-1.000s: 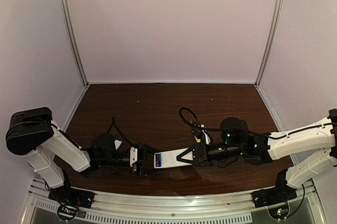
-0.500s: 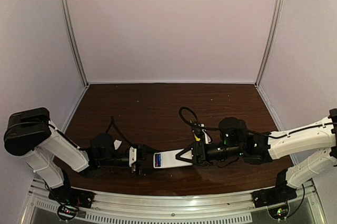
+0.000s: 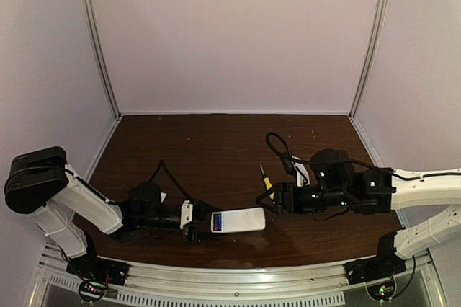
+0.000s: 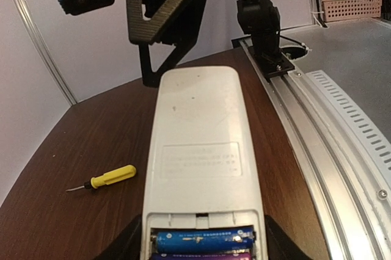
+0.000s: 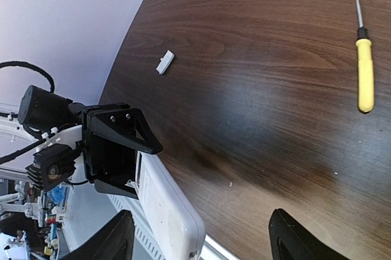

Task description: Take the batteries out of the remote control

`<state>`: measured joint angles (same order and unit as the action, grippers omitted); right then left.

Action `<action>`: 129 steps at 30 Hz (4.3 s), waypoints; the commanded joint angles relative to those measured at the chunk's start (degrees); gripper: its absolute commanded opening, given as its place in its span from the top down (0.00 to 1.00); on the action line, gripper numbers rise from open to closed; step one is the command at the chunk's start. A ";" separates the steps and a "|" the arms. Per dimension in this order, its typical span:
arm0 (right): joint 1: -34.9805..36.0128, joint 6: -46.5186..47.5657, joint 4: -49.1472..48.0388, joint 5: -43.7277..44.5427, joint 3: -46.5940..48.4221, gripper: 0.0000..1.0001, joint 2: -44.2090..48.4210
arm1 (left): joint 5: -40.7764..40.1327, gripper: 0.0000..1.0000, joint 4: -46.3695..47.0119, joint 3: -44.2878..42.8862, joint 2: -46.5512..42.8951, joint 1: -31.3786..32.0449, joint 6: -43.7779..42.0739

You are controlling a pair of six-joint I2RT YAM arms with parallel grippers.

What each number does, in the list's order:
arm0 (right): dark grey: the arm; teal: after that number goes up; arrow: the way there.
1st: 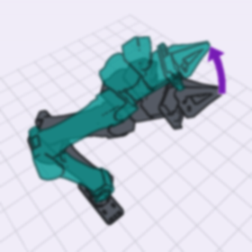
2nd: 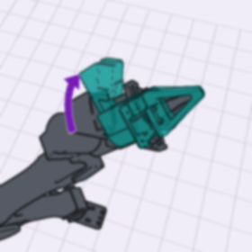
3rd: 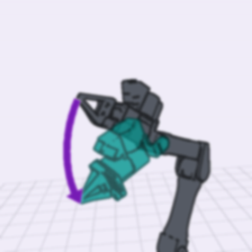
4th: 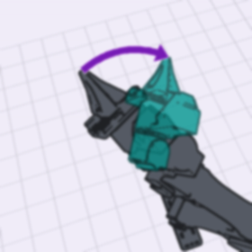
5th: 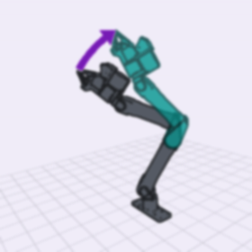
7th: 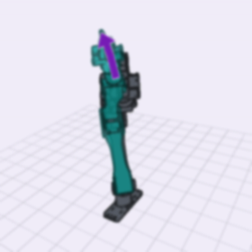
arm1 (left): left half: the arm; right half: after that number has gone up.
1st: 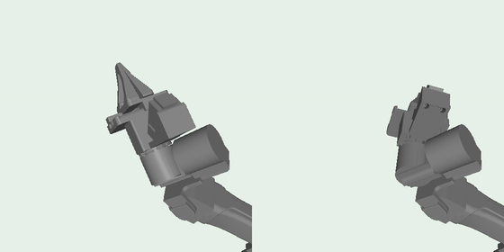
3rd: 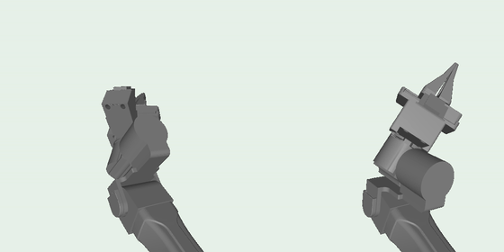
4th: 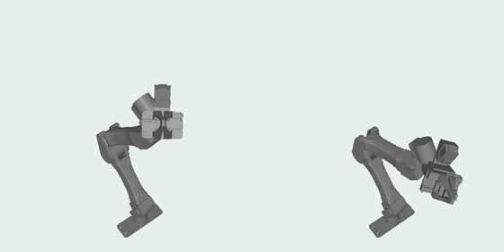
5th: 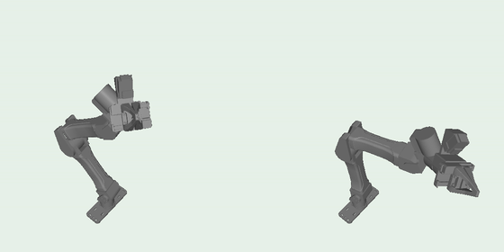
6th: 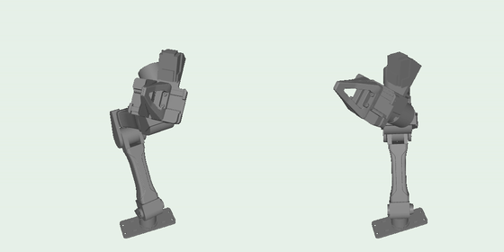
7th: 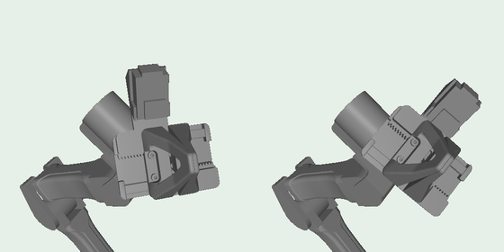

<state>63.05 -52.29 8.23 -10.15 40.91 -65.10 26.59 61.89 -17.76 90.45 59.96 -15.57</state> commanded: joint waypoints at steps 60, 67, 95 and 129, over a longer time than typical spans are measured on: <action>-1.12 14.94 8.65 22.38 0.44 0.23 -1.27 | -6.72 0.03 -15.08 -16.18 15.33 0.17 3.69; -3.85 16.09 6.76 22.07 0.08 0.24 -4.02 | -13.04 0.03 -12.77 -10.39 5.20 0.16 5.29; -15.30 19.42 -4.17 10.32 9.48 0.39 -29.67 | -17.03 0.03 -1.70 1.01 -8.46 -8.74 16.42; -12.32 20.84 2.44 4.35 6.29 0.59 -25.37 | 11.80 0.29 -29.00 -16.02 5.75 -1.13 1.41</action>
<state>49.28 -32.47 10.26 -3.11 47.70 -90.61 33.69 39.77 -29.69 92.82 57.21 -10.22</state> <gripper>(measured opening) 0.447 0.740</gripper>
